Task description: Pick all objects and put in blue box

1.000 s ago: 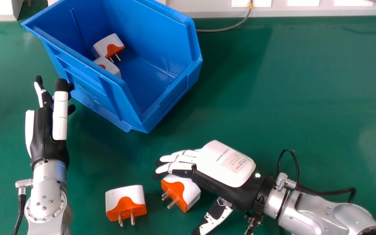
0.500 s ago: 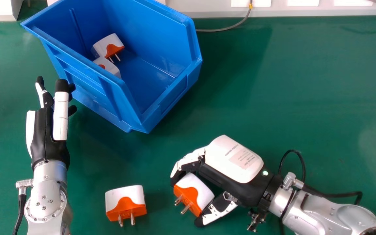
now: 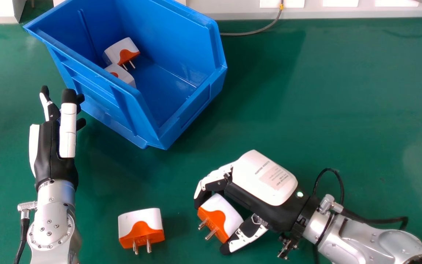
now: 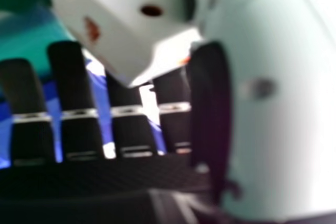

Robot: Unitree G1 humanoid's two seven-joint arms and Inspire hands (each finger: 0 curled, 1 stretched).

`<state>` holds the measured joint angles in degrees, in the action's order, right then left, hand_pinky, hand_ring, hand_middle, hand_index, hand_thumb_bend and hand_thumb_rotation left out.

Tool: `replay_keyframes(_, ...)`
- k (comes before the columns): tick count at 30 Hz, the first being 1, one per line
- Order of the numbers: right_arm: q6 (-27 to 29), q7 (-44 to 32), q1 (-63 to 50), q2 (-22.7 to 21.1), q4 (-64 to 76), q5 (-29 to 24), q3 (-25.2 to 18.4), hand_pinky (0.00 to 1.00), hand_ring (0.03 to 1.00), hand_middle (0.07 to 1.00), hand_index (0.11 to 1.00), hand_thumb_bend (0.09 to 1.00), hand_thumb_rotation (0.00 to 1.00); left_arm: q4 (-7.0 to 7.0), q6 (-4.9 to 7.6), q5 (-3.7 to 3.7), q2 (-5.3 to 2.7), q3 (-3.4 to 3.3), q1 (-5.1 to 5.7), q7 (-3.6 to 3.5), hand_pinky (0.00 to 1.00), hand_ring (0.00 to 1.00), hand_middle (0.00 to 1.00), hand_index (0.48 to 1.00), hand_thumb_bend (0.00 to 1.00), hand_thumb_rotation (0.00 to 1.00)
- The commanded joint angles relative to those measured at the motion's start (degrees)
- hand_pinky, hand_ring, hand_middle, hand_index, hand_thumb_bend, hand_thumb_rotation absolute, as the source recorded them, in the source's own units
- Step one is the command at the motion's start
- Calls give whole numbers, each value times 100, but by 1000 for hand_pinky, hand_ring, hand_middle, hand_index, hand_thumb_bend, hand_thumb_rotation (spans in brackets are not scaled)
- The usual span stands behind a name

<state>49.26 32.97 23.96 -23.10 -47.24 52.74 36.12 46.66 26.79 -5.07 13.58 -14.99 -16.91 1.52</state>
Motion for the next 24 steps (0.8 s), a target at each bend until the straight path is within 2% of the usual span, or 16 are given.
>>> replay_keyframes(1,172,611,162,30,10,65,-76,370,463,503,498,503,1,-74,47,-21,43,-32,-30,0,863,908,868,942,965,1000)
replay_keyframes(6,171,2770,269,256,-248,632,8,369,462,503,496,503,0,-41,51,-18,48,-33,-45,0,863,908,868,942,965,1000)
replay_keyframes(12,59,4612,443,436,-544,1147,220,361,460,510,492,501,0,-54,46,-13,45,-26,-42,2,863,908,868,942,966,1000)
replay_keyframes(18,-106,5813,594,579,-799,1453,509,355,455,520,493,500,0,-22,58,-12,63,-29,-49,-12,864,908,868,942,967,1000)
replay_keyframes(24,-259,5953,607,607,-811,1553,497,352,455,523,495,499,0,-8,60,2,56,-16,-56,-2,864,908,868,942,967,1000)
